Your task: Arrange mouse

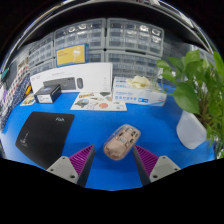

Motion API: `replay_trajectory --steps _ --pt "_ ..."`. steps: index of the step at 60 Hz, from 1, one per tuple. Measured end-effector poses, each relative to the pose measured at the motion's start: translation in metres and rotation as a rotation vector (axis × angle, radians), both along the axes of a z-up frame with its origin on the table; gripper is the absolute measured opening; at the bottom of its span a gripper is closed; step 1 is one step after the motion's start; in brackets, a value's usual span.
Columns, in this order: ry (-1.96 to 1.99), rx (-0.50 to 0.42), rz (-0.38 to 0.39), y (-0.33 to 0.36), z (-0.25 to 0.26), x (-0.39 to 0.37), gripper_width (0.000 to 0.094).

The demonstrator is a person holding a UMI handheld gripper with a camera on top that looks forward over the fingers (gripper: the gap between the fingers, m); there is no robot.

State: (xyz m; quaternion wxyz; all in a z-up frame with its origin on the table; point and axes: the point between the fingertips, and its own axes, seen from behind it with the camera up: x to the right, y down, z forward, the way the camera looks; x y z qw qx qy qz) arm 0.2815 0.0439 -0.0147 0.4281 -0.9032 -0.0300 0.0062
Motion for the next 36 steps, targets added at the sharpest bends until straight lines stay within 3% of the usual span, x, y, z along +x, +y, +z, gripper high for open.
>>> replay_trajectory --steps 12,21,36 --pt "0.049 -0.015 0.024 0.045 -0.002 -0.011 0.066" --pt "0.043 -0.015 0.044 0.067 -0.001 -0.016 0.0479" --pt "0.014 -0.029 0.028 0.068 -0.003 -0.018 0.0359"
